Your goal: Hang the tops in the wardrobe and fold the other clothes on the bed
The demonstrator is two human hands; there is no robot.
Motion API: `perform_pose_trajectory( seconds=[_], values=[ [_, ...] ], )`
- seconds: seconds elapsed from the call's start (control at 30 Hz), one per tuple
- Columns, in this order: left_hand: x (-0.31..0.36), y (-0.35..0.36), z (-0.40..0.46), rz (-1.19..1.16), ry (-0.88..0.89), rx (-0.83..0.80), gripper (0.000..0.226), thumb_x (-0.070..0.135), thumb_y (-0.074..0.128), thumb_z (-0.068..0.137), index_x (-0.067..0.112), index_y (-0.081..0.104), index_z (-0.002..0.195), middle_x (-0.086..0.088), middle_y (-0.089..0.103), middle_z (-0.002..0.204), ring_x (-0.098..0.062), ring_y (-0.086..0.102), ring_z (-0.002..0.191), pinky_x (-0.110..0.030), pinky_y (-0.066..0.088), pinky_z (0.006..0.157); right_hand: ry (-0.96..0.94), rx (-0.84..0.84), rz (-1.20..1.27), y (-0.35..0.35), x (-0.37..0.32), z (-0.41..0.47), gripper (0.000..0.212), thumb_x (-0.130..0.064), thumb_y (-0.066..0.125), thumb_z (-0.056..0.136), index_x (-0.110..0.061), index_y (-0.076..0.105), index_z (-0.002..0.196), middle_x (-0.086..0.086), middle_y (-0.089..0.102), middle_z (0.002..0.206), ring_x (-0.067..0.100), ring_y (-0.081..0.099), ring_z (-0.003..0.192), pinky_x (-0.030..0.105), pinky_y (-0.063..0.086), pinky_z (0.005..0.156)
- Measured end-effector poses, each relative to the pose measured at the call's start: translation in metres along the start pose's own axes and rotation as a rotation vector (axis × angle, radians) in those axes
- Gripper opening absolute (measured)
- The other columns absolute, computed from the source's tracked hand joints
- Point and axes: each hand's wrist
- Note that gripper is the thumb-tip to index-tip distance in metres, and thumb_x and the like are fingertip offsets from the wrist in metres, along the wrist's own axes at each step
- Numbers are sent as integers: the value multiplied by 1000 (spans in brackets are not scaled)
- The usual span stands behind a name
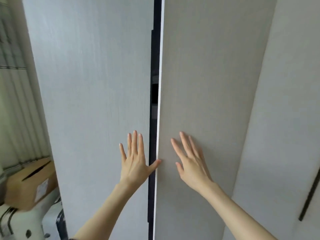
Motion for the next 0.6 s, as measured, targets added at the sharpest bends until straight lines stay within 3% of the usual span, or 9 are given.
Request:
perform_pose_trajectory(
  seconds=[0.1,0.2,0.23,0.3,0.33,0.4,0.6],
  values=[
    [-21,20,27,25,-13,-6,105,74,36,80,17,-33,135,-2,-37,146,-22,-36,135,-47,-23,109,24,27,-80,26,3,26,87,-20,48,93,-42,-24,138,-10,-40,146,17,-37,135,55,8,115],
    [-38,40,58,75,16,2,105,73,36,82,15,-31,138,-4,-36,147,-24,-34,136,-51,-22,109,39,113,-168,42,1,53,94,-15,74,73,-31,20,148,3,6,157,32,4,143,67,24,102],
    [-40,44,66,89,32,11,106,71,41,82,13,-23,142,-7,-29,151,-26,-27,140,-53,-18,111,48,126,-217,48,2,60,94,-15,80,64,-27,34,144,6,22,155,34,19,140,69,29,97],
    [-41,48,76,100,78,51,104,61,61,78,4,11,149,-17,3,156,-36,0,144,-60,2,111,79,132,-282,56,6,70,93,-16,86,55,-24,46,139,7,37,149,36,35,134,71,33,91],
    [-41,51,79,115,101,74,101,56,69,73,-1,26,145,-22,18,153,-39,14,142,-64,13,108,79,142,-305,59,7,74,92,-17,86,55,-24,47,138,8,39,148,37,37,133,71,34,91],
    [-43,60,85,171,115,99,97,52,74,69,-5,38,138,-26,32,147,-43,28,136,-68,24,101,79,181,-334,70,11,83,91,-19,86,55,-24,48,137,8,39,147,38,37,134,72,34,91],
    [-45,74,92,193,66,116,97,58,64,73,-4,27,138,-28,34,145,-45,32,134,-71,26,96,69,211,-286,75,11,92,86,-22,85,58,-22,50,136,10,38,148,36,30,137,73,31,94]
  ],
)
Point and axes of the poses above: each hand's wrist, its own z-axis towards the middle knuckle, its own y-axis out of the palm, x = y × z
